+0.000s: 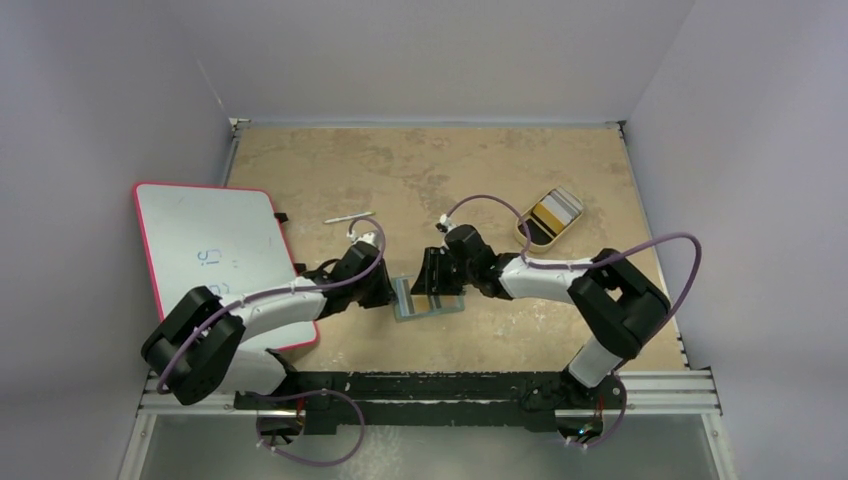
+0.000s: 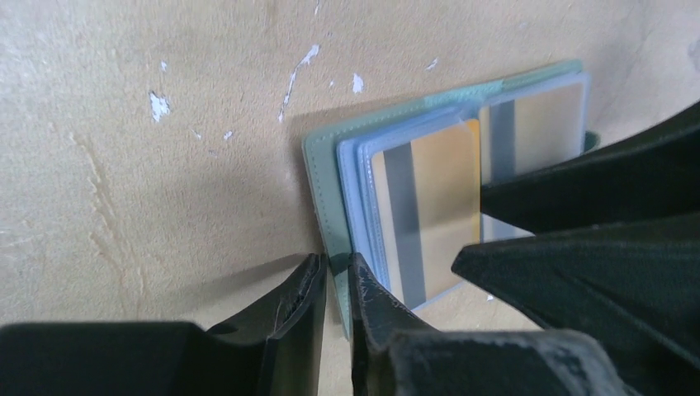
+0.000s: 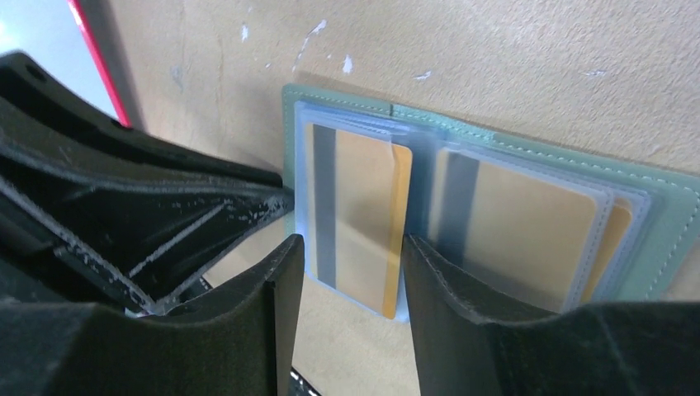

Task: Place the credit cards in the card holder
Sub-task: Insert the credit card into the card holder, then pick up the credit card from the storage box.

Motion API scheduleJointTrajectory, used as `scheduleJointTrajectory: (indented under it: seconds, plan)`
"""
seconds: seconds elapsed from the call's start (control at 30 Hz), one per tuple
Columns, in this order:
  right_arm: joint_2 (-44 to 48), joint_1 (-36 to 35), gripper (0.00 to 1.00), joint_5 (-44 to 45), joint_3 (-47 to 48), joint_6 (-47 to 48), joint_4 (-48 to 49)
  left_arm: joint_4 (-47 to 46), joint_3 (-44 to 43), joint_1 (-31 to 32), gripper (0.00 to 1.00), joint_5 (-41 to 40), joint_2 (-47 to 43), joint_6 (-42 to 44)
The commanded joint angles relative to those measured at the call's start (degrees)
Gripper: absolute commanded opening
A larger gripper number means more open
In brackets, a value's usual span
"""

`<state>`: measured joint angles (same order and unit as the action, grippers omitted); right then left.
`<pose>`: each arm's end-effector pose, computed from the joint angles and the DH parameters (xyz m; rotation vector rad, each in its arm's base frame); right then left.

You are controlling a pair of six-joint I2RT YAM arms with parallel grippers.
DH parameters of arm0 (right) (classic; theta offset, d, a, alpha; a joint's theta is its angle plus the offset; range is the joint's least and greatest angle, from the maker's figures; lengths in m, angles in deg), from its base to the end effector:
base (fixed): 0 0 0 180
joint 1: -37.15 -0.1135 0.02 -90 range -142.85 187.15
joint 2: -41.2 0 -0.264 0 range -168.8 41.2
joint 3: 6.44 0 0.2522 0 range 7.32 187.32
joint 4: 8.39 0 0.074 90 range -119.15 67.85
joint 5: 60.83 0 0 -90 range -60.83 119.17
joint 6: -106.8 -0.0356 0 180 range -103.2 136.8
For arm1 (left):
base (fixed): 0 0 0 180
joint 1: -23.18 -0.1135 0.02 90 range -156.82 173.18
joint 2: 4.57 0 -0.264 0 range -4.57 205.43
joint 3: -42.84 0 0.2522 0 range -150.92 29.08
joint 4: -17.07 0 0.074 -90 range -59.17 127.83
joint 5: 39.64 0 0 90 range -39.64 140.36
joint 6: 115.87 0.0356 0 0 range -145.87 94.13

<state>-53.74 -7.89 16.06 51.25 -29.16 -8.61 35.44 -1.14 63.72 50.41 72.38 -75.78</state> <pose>0.2273 0.2390 0.1578 -0.1190 2.4455 1.0572 0.1827 -0.1563 0.1479 -0.2113 2.5836 -0.6463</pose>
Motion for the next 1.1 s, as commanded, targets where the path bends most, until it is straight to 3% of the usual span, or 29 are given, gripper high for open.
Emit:
scheduleJointTrajectory:
  seconds: [0.0, 0.23, 0.5, 0.73, 1.07]
  plan:
    - [6.44, -0.57, 0.51, 2.06, 1.44, 5.56, -4.01, 1.44, -3.81, -0.55, 0.17, -3.13, -3.54, 1.28]
    - [11.16, 0.33, 0.59, 13.79, 7.89, 15.93, -14.59, 8.88, -8.94, -0.58, 0.26, -6.35, -10.58, 4.5]
    - [11.79, 10.33, 0.6, 27.27, 15.78, 27.31, -25.39, 20.42, -17.99, -0.62, 0.61, -6.17, -13.35, 9.47]
    - [10.5, 15.81, 0.61, 43.15, 20.89, 35.93, -29.41, 25.48, -19.4, -0.54, 0.69, -8.09, -18.47, 13.57]
    - [1.44, 25.76, 0.6, 52.71, 25.34, 47.65, -31.7, 27.31, -18.33, -0.55, 0.69, -8.1, -19.46, 15.53]
